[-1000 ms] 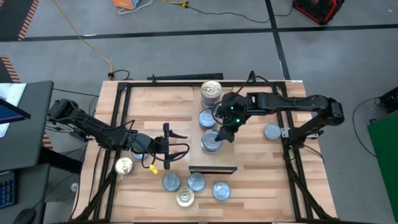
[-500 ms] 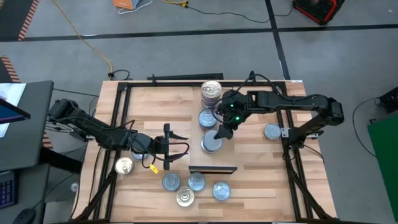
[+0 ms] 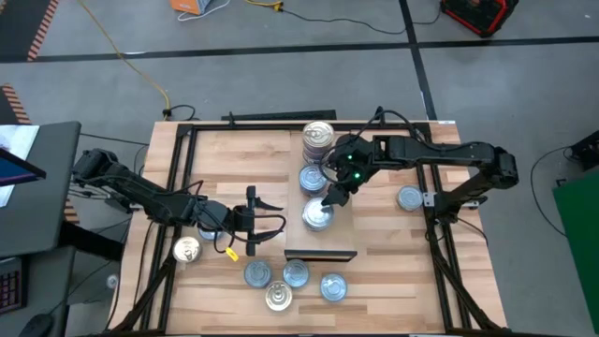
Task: Stack canned seafood by type on shelf
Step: Stack the blue tuna can on the shelf on top of the other blue tuna can
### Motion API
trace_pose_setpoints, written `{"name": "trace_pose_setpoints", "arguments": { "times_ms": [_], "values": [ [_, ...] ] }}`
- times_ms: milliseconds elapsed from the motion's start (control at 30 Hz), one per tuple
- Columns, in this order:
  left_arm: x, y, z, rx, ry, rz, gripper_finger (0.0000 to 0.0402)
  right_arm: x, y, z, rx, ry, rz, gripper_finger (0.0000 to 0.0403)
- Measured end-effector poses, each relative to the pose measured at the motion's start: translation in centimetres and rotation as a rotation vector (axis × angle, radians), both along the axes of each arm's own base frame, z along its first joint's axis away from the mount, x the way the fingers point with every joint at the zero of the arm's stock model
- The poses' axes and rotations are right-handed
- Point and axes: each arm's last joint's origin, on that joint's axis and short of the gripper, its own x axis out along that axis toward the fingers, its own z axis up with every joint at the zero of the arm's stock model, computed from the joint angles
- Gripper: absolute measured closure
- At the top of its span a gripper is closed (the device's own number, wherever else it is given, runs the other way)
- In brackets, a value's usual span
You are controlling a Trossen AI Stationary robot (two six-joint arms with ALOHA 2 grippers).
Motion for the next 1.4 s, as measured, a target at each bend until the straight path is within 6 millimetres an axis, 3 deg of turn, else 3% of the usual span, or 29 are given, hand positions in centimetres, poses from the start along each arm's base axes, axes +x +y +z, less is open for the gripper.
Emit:
{"name": "trace_pose_setpoints", "arguments": {
  "times_ms": [167, 367, 633, 833, 1100, 1400],
  "values": [
    [0.0, 0.0, -0.3, -0.006, 0.024, 0.003, 0.0143, -1.8, 0.3, 1.5, -0.101, -0.043, 0.031, 0.0140],
    [0.0, 0.0, -0.4, -0.020, 0.032, 0.005, 0.0143, -5.2, 1.7, 2.4, -0.392, -0.021, 0.052, 0.0140],
    [0.0, 0.0, -0.3, -0.054, 0.029, -0.012, 0.0143, -6.4, 5.2, 0.2, -0.485, -0.219, 0.158, 0.0146],
    [0.0, -0.1, -0.3, -0.083, 0.022, -0.014, 0.0143, -7.4, 7.1, -1.8, -0.664, -0.431, 0.093, 0.0154],
    [0.0, 0.0, -0.3, -0.093, 0.019, -0.011, 0.0143, -8.4, 6.8, -6.1, -0.680, -0.539, 0.026, 0.0159],
    [-0.1, 0.1, -0.8, -0.093, 0.043, -0.006, 0.0143, -10.0, 7.2, -7.0, -0.674, -0.666, 0.031, 0.0159]
  ]
}}
